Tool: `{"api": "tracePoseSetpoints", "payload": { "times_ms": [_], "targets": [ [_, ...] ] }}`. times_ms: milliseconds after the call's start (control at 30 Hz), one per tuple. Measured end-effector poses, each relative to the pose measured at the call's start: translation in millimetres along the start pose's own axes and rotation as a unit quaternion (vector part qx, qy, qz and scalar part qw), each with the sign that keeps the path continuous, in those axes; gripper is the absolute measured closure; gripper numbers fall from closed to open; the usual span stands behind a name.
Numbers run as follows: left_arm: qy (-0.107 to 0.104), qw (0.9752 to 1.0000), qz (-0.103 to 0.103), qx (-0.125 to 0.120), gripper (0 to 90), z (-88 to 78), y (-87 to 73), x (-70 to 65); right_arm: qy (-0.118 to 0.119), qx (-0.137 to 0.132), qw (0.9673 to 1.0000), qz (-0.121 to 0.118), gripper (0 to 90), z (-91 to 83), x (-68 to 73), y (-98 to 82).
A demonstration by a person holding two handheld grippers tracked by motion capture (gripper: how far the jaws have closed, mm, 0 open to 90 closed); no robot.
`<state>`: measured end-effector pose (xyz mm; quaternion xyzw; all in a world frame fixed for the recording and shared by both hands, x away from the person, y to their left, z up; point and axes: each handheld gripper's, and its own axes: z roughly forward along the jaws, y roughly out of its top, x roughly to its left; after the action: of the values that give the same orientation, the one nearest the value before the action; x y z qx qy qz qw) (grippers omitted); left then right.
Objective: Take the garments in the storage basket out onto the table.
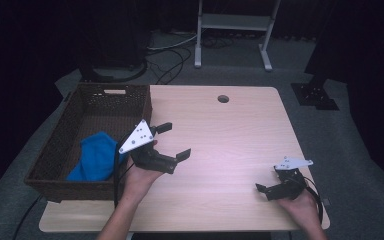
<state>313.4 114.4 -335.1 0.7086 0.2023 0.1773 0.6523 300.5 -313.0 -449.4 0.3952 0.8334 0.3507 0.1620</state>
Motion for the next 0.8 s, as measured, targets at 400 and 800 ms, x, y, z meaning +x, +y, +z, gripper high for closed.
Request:
{"api": "tracePoseSetpoints", "payload": {
  "times_ms": [400, 800],
  "targets": [
    [0.005, 1.0000, -0.002, -0.002, 0.0, -0.6, 10.5, 6.2, 0.000, 0.000, 1.0000, 0.000, 0.0, 0.0, 0.0, 0.0],
    [0.007, 1.0000, -0.004, 0.000, 0.0, 0.3, 19.5, 14.7, 0.000, -0.001, 1.0000, 0.000, 0.0, 0.1, 0.0, 0.0]
  ]
}}
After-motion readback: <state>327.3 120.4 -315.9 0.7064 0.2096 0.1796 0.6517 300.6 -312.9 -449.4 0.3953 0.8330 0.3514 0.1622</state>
